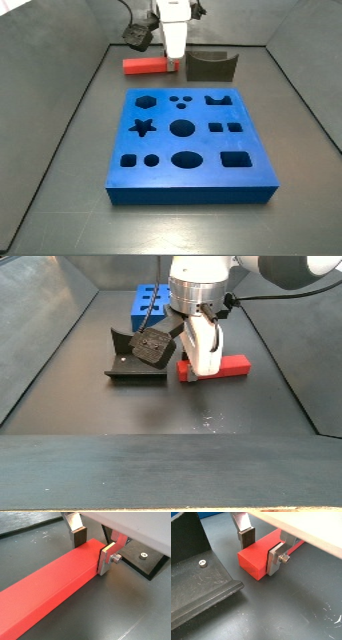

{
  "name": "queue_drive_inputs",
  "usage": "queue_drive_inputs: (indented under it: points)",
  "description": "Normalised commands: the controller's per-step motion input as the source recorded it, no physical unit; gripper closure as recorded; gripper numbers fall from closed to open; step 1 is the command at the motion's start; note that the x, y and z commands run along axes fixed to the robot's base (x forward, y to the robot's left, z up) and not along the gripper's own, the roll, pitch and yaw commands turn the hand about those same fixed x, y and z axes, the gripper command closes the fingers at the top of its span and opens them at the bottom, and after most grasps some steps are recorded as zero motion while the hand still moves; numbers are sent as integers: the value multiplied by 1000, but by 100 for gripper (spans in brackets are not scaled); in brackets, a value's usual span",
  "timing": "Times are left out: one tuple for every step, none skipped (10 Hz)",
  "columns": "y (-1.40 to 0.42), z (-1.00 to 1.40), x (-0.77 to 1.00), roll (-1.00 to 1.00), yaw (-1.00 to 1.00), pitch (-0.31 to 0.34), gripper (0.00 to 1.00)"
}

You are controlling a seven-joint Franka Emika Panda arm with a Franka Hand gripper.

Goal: Pick up the rectangle object. Move up. Place the rectangle object on the fixture. Regrasp the rectangle object. Move to above the board. Insert the rectangle object.
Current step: Pick up the rectangle object, then move up, then place the rectangle object on the fixture.

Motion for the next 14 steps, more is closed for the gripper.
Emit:
queue_drive_inputs:
  points:
    - [0, 0, 0, 0, 0, 0, 100]
    - [0, 0, 0, 0, 0, 0, 100]
    - [0, 0, 0, 0, 0, 0, 100]
    - [0, 1000, 0, 0, 0, 0, 100]
    - [-87, 1000, 54, -15, -50, -23, 100]
    - [-73, 954, 21, -1, -49, 1, 100]
    - [-38, 799, -16, 30, -43, 29, 100]
    - [-15, 680, -21, 50, -35, 52, 100]
    - [-8, 525, -17, 66, -21, 84, 100]
    - [-5, 414, -15, 77, -11, 104, 100]
    - [-7, 304, -16, 95, -3, 107, 100]
    - [-10, 199, -21, 112, 8, 106, 100]
    - [0, 1000, 0, 0, 0, 0, 100]
    - [2, 1000, 2, 3, 10, 0, 100]
